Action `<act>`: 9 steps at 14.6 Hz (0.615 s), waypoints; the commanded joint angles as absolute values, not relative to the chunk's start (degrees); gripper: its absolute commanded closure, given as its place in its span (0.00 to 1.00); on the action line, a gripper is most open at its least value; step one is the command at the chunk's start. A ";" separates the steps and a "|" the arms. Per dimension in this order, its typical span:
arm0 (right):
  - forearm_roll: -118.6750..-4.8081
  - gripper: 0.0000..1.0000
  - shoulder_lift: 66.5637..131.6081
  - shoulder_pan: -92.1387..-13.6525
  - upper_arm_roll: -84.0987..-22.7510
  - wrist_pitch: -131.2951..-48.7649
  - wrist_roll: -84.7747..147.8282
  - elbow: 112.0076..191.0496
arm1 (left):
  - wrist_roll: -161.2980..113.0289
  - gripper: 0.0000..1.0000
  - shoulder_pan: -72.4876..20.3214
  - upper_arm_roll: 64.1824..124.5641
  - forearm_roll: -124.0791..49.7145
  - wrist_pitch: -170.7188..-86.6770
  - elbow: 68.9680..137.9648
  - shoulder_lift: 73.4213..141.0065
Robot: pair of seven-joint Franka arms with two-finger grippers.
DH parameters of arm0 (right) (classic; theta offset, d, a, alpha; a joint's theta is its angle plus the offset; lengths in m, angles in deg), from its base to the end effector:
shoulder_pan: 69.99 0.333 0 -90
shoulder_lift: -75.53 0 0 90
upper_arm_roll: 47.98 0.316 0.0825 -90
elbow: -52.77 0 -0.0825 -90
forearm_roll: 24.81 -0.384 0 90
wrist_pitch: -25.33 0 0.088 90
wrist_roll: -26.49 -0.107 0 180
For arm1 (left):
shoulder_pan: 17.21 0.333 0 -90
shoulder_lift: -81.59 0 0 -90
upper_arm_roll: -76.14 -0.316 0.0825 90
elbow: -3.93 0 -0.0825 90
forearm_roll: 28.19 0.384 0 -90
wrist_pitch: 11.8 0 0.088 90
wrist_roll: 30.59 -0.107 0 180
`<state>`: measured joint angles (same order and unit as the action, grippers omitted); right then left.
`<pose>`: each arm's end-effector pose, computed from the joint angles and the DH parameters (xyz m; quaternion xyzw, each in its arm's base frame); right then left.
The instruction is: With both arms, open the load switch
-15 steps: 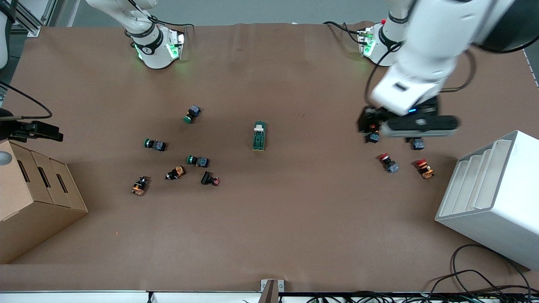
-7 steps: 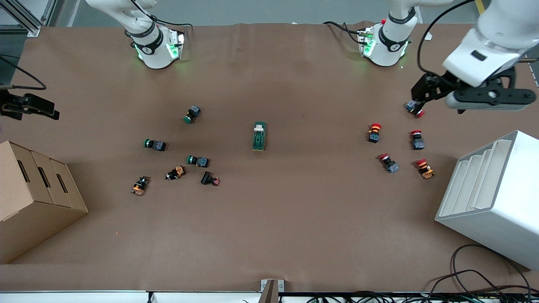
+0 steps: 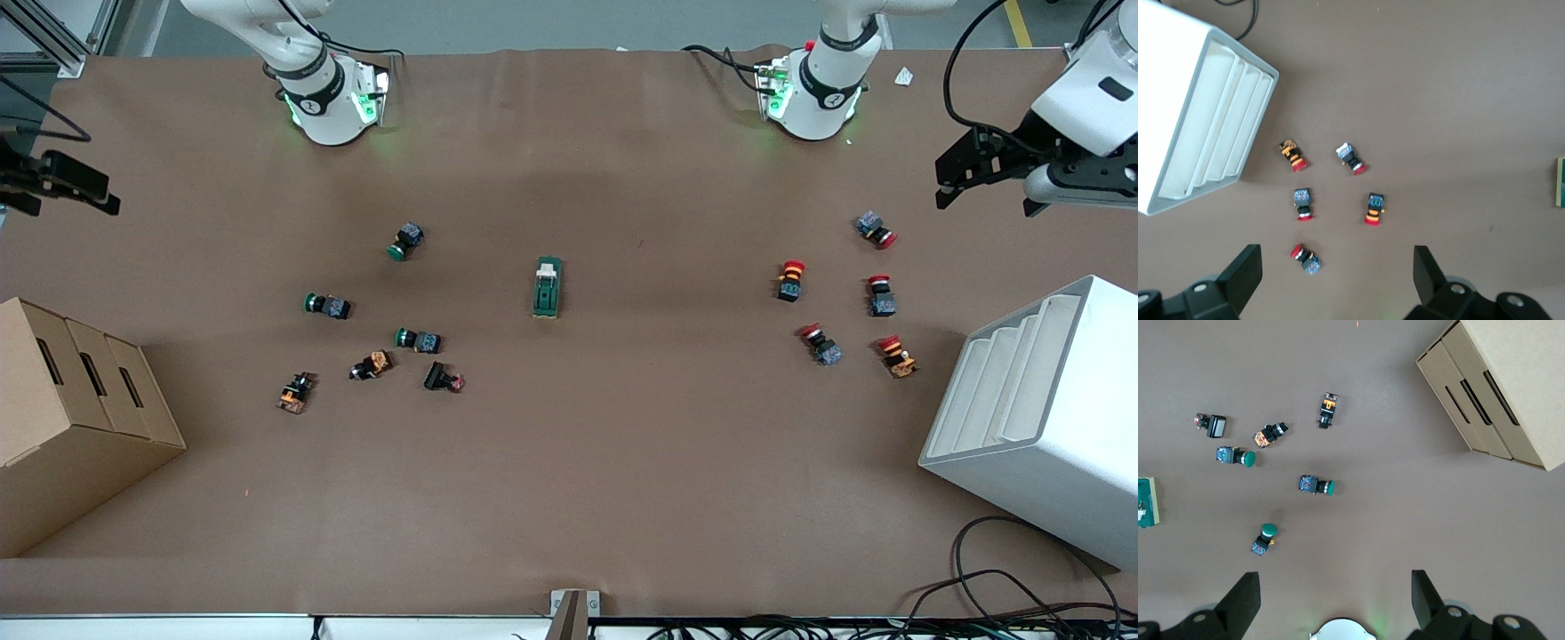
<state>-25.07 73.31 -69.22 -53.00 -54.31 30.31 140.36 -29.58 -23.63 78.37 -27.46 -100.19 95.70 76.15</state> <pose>0.5217 -0.0393 0.6499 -0.9987 0.0033 0.0497 0.0075 0.5160 -0.0782 0.6585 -0.9976 0.0663 -0.0186 0.0067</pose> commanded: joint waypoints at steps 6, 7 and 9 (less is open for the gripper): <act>-24.37 0.00 67.89 -68.41 -52.99 -56.15 29.40 146.64 | -30.41 0.00 -23.62 76.84 -30.30 -98.99 100.08 71.92; -24.37 0.00 67.89 -68.41 -52.99 -56.15 29.40 146.55 | -30.06 0.00 -23.62 76.84 -30.47 -98.99 100.08 71.92; -24.37 0.00 67.89 -68.41 -52.99 -56.15 29.40 146.55 | -29.88 0.00 -23.62 76.84 -30.48 -98.99 100.08 71.92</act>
<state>-25.06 69.74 -68.85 -52.98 -55.11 30.31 144.44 -29.58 -23.65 77.05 -29.49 -99.35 99.57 72.64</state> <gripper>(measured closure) 0.000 0.000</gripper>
